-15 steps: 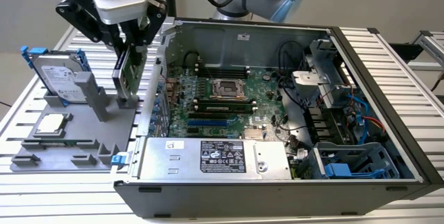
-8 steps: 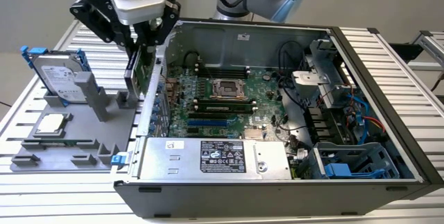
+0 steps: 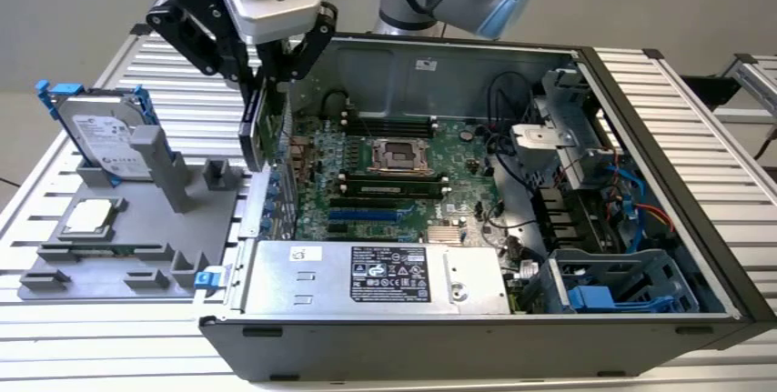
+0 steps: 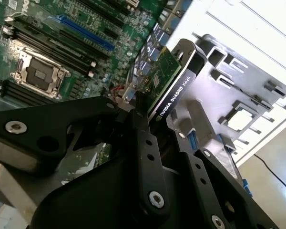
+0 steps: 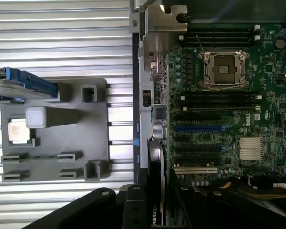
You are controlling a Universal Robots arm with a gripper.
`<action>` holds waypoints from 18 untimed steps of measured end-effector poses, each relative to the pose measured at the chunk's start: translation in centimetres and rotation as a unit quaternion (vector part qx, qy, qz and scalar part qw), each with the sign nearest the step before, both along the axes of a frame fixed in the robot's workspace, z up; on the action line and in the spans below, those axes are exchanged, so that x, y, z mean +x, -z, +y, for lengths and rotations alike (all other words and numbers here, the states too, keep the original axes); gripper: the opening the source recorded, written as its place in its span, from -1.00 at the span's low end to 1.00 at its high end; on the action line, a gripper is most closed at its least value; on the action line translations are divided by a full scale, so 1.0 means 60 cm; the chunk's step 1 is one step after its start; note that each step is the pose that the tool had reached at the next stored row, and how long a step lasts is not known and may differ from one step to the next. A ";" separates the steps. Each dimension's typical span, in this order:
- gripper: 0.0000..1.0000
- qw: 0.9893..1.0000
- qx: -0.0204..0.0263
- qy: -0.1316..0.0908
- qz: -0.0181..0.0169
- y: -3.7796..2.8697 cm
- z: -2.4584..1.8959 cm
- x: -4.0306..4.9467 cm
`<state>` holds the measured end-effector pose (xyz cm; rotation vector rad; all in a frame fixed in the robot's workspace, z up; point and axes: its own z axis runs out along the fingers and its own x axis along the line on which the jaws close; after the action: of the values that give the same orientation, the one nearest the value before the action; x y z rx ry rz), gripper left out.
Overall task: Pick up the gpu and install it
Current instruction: 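Pick up the gpu and move the gpu toward the slot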
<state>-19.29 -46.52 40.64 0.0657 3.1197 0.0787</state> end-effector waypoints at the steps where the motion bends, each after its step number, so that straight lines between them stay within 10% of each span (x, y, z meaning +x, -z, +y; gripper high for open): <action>1: -1.00 1.000 0.000 0.000 0.000 0.000 0.0000 0.003; 18: -1.00 1.000 0.000 0.000 0.000 0.000 0.0000 0.057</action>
<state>-15.86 -46.52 40.64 0.0657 3.1197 0.0788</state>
